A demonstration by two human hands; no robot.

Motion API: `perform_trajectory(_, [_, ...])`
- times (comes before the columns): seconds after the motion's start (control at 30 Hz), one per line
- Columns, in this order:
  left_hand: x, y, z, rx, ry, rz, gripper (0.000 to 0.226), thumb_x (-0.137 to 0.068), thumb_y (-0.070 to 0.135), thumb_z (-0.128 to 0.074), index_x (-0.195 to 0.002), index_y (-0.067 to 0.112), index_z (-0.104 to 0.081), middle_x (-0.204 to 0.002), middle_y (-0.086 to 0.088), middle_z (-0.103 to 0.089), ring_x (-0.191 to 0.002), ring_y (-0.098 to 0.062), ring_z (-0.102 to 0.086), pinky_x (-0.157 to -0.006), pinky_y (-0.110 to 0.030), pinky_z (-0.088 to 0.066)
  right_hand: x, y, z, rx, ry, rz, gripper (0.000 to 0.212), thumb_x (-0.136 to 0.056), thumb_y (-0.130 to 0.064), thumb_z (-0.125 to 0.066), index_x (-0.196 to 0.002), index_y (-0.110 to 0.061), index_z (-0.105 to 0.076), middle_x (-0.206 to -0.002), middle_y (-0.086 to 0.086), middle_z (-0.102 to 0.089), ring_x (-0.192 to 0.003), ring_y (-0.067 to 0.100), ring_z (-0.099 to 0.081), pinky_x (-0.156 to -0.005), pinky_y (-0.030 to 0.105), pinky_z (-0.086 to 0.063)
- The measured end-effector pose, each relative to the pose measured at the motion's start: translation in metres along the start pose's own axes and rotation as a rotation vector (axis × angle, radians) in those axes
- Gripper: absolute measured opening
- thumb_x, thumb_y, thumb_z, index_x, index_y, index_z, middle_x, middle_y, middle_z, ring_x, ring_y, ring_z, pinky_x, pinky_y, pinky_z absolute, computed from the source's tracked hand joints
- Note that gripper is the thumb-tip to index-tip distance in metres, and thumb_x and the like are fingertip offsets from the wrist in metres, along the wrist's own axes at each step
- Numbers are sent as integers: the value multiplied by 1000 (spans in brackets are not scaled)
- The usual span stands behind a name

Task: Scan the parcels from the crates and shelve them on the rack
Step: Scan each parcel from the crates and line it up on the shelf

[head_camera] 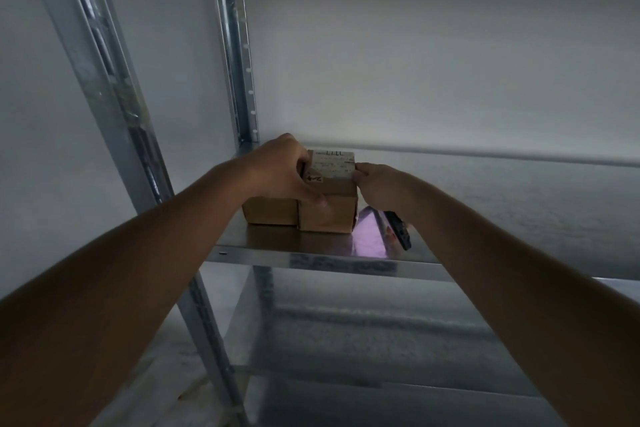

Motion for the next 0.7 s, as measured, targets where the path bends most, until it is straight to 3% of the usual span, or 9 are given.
perform_trajectory(0.1, [-1,1,1,-11,7,-24,54,-64,64,-94,-82,16,-76,-61,5,-53,-51,-8,-44,-52,-29,-35,-1,3,0,5,-2,29,48,-117,-24,-28,-161,-9,-37,-164,15,-41,-150,34,-40,-116,37,-34])
perform_trajectory(0.27, [-1,7,0,-75,1,-55,55,-72,62,-90,-95,14,-79,-62,5,-52,-50,-5,-43,-49,-23,-31,-8,7,-1,-7,22,17,47,-116,-23,-31,-161,-12,-38,-161,16,-45,-147,36,-43,-117,41,-36])
perform_trajectory(0.4, [3,12,-1,-156,-26,-38,54,-75,64,-87,-97,15,-76,-84,1,-60,-70,-14,-61,-57,-27,-40,-3,16,4,-10,143,-10,54,-111,-28,-32,-165,-33,-29,-157,19,-45,-142,44,-45,-115,53,-38])
perform_trajectory(0.53, [6,27,-1,-135,-46,-41,35,-81,64,-81,-87,33,-67,-87,1,-61,-70,-11,-58,-57,-28,-38,16,23,16,87,253,-47,59,-112,-33,-35,-166,-45,-14,-152,15,-47,-130,43,-47,-105,54,-47])
perform_trajectory(0.6, [5,40,-1,-107,-17,-58,36,-88,63,-73,-104,30,-73,-108,-3,-65,-85,-13,-63,-64,-32,-49,25,30,22,118,303,-71,59,-112,-39,-38,-163,-51,-11,-145,19,-48,-121,43,-52,-98,54,-52])
perform_trajectory(0.63, [5,48,-2,-115,0,-64,45,-94,58,-69,-123,24,-72,-125,-4,-63,-100,-16,-64,-78,-37,-55,31,35,26,131,325,-75,57,-111,-42,-39,-162,-52,-13,-142,21,-49,-119,43,-54,-96,54,-53])
perform_trajectory(0.7, [3,67,-7,-154,31,-77,61,-102,49,-63,-153,16,-55,-149,-7,-51,-126,-23,-56,-103,-40,-51,48,46,35,179,355,-86,52,-111,-43,-39,-160,-49,-21,-138,21,-49,-119,45,-54,-93,53,-53])
Point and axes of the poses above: each hand's wrist, its own x-axis away from the middle knuckle, its own z-axis out of the back of the hand, y = z × x, the point moved 9 cm from there along -x, towards the middle knuckle
